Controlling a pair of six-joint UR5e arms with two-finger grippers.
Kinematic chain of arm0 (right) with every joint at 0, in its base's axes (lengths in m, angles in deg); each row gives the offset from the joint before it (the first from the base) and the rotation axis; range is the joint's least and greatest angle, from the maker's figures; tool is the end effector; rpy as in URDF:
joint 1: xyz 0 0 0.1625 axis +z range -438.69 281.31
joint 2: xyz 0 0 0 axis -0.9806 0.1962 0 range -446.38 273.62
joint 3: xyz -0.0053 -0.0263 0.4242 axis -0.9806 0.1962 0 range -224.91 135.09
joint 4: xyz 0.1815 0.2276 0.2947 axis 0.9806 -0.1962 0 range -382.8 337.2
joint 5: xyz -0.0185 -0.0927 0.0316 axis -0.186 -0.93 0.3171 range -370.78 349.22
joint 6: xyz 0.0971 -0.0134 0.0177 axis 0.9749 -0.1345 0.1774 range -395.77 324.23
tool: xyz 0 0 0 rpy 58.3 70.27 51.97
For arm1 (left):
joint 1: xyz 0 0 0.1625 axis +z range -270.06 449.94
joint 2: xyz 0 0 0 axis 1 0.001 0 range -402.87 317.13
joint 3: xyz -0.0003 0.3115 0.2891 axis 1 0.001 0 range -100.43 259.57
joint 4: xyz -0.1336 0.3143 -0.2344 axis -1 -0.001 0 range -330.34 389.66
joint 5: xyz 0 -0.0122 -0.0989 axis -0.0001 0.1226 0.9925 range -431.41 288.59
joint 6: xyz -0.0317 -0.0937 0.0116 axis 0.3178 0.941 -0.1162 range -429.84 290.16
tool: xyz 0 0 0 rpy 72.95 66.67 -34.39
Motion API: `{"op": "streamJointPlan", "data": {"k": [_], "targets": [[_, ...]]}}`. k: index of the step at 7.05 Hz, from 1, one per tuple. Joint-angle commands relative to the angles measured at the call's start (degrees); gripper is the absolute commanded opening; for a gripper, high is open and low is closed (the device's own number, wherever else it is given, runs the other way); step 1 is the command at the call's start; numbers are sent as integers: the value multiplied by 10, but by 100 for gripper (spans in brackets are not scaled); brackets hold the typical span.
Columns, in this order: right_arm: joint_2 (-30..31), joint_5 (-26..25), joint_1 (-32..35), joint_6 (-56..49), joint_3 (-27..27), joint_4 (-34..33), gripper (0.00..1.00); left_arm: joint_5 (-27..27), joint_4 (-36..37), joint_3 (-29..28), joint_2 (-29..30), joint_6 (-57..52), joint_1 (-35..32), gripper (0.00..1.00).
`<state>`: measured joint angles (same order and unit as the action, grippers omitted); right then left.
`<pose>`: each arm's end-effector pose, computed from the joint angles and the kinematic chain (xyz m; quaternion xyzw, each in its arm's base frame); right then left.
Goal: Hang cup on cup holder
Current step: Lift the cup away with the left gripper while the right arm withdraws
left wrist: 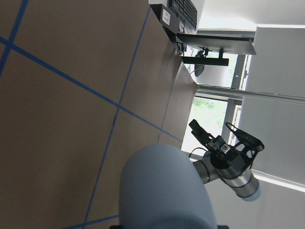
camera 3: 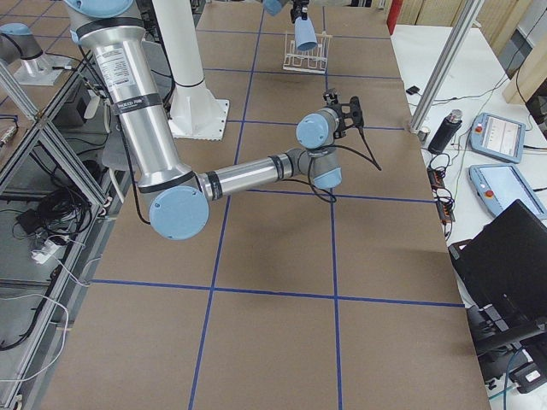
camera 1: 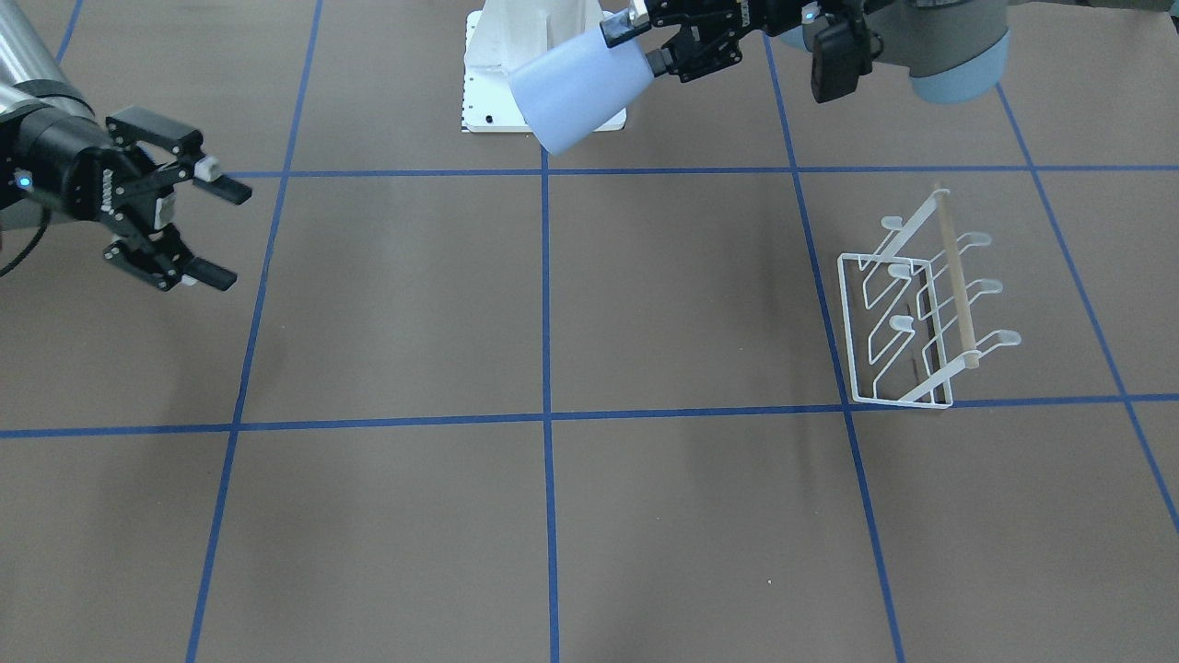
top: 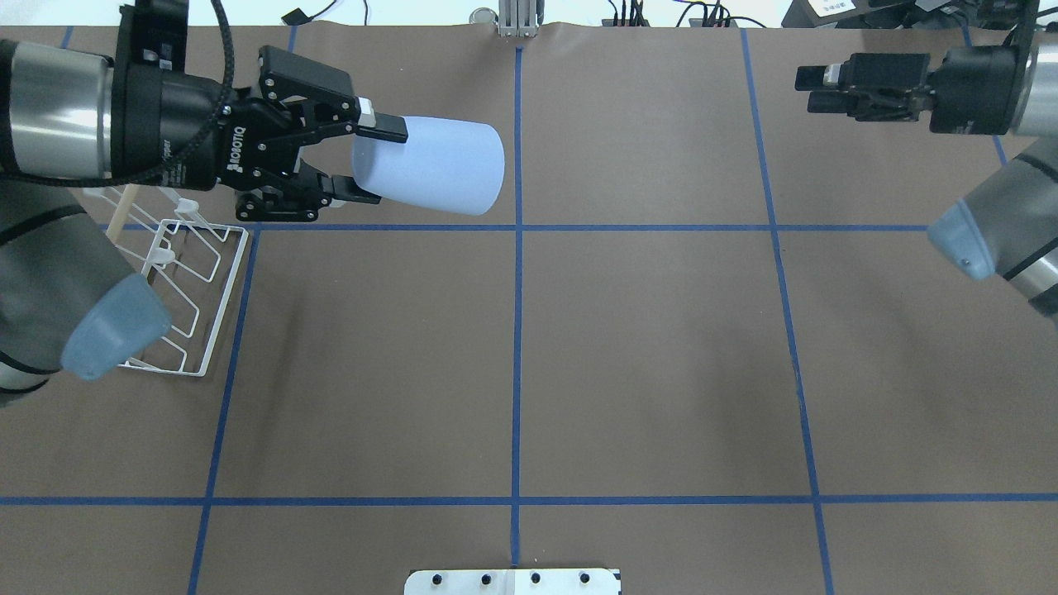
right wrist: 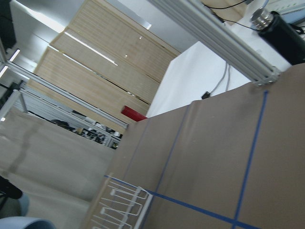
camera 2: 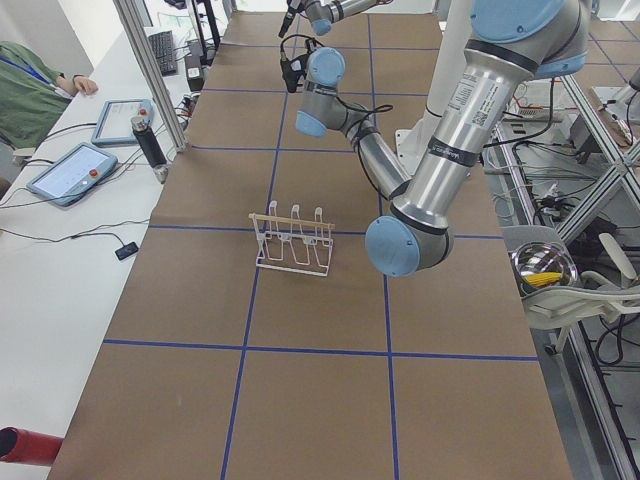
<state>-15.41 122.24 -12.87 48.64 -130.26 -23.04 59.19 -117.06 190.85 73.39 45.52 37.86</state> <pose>-0.1717 -0.5419 0.3524 0.2453 -0.7275 0.0367 0.6398 0.2542 -0.4378 0.1391 -0.0362 0.7696 -0.1465 0.6205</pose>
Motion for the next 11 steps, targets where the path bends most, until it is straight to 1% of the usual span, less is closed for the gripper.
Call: {"op": "streamJointPlan", "data": {"k": [1, 2, 3, 4, 5, 6, 7, 8, 9, 10, 11], "targets": [[-13, 142, 82, -171, 2, -256, 100, 135, 142, -4, -3, -122, -98, 0], [-11, 155, 111, -270, 3, -359, 100, 183, 199, -5, -3, -163, -140, 0], [-16, 115, 114, -333, 11, -412, 100, 232, 245, -6, -6, -221, -188, 0], [-18, 23, 122, -398, 5, -462, 100, 252, 272, -6, -15, -264, -222, 0], [-19, -12, 122, -462, 6, -534, 100, 252, 276, -7, -25, -296, -236, 0], [-20, -9, 140, -568, -1, -634, 100, 251, 287, -12, -27, -337, -245, 0], [-18, -11, 142, -643, -16, -737, 100, 245, 324, -14, -29, -382, -248, 0], [-17, -13, 141, -688, -26, -826, 100, 236, 363, -12, -35, -431, -251, 0], [-10, -18, 138, -734, -27, -872, 100, 219, 388, -11, -45, -468, -251, 0], [4, -26, 138, -766, -27, -877, 100, 184, 389, -10, -54, -498, -251, 0], [11, -53, 138, -768, -28, -878, 100, 151, 389, -11, -58, -534, -252, 0]]}}
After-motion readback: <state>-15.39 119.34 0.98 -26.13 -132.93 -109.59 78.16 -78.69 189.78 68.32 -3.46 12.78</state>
